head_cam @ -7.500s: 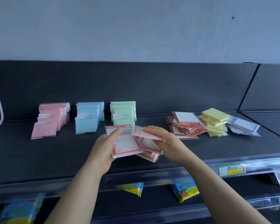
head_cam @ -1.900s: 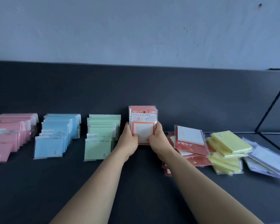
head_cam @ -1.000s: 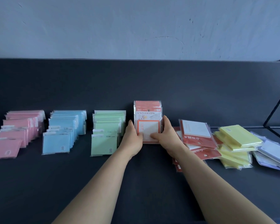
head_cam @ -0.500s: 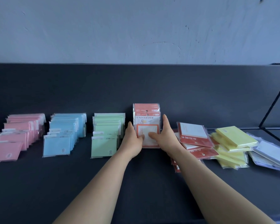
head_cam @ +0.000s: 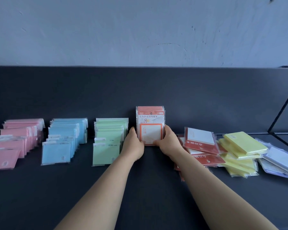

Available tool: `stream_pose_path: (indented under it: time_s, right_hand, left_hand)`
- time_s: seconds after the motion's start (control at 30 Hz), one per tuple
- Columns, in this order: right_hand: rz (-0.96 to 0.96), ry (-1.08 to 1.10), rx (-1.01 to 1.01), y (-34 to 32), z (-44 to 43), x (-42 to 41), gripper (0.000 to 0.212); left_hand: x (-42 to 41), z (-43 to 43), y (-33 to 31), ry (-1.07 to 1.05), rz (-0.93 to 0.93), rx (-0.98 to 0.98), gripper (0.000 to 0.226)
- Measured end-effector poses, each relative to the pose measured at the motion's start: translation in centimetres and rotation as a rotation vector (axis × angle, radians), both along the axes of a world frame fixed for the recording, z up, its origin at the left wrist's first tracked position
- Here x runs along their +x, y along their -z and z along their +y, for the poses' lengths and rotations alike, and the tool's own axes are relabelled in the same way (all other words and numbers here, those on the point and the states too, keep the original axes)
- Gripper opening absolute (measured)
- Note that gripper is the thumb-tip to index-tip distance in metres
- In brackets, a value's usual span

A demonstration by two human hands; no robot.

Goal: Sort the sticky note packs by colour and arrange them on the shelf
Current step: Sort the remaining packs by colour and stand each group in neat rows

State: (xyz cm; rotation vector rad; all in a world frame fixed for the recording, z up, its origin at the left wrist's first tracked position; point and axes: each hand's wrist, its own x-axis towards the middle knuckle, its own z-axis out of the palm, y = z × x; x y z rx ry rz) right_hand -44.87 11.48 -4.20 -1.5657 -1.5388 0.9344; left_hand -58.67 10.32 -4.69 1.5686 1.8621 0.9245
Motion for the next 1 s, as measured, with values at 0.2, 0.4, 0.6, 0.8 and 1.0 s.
stream_pose_path:
  time_s: [0.2,0.4,0.6,0.8,1.0]
  right_hand:
    - [0.026,-0.003,0.021,-0.1,-0.6,0.0,0.076]
    - [0.021,0.040,0.063,-0.4,-1.2,-0.2,0.089]
    - [0.037,0.042,0.113,-2.0,-2.5,-0.5,0.093]
    - [-0.068,0.023,0.206,-4.2,-5.4,-0.3,0.072]
    - [-0.509,0.140,0.327,-5.1,-8.3,4.9,0.051]
  left_hand:
    - [0.2,-0.2,-0.1,0.005,0.000,0.020,0.050]
    - [0.3,-1.1,-0.6,0.003,-0.012,0.043,0.038]
    - [0.3,-2.2,-2.4,0.008,0.015,0.066,0.060]
    - [0.0,-3.6,-3.8,0.029,-0.062,0.168,0.071]
    - [0.9,-7.0,-3.9,0.158,-0.170,0.251,0.050]
